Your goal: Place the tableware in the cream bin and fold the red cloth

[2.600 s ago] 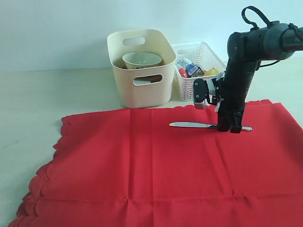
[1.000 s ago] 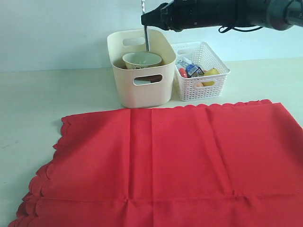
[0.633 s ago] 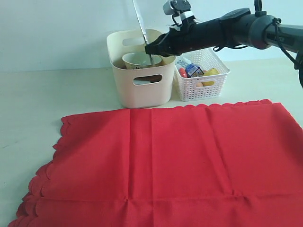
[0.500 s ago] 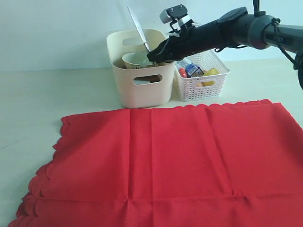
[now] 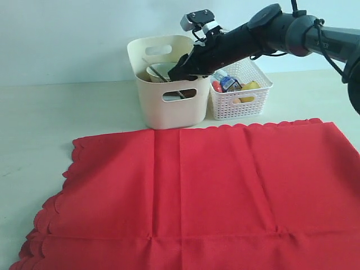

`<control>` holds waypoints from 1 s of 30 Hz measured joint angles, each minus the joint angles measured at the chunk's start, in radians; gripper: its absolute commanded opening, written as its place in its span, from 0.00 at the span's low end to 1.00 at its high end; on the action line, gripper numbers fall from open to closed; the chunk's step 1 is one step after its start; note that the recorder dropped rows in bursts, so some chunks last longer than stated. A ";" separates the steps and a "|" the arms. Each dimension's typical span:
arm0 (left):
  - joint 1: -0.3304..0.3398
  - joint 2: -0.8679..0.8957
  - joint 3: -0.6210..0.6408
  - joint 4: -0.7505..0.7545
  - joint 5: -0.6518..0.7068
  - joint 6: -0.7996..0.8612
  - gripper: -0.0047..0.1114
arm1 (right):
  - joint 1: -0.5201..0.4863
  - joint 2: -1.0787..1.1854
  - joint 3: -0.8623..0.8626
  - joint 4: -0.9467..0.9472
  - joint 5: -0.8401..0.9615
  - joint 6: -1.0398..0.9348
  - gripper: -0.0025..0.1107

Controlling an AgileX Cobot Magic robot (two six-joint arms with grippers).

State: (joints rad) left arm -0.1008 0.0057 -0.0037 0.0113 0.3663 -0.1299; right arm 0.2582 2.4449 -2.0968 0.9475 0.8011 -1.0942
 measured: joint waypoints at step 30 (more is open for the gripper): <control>0.000 0.000 0.000 0.000 0.000 0.000 0.04 | 0.000 -0.850 0.762 -0.886 0.083 0.801 0.02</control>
State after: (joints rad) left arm -0.1008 0.0057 -0.0037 0.0113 0.3663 -0.1299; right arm 0.2582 1.5947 -1.3350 0.0616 0.8844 -0.2937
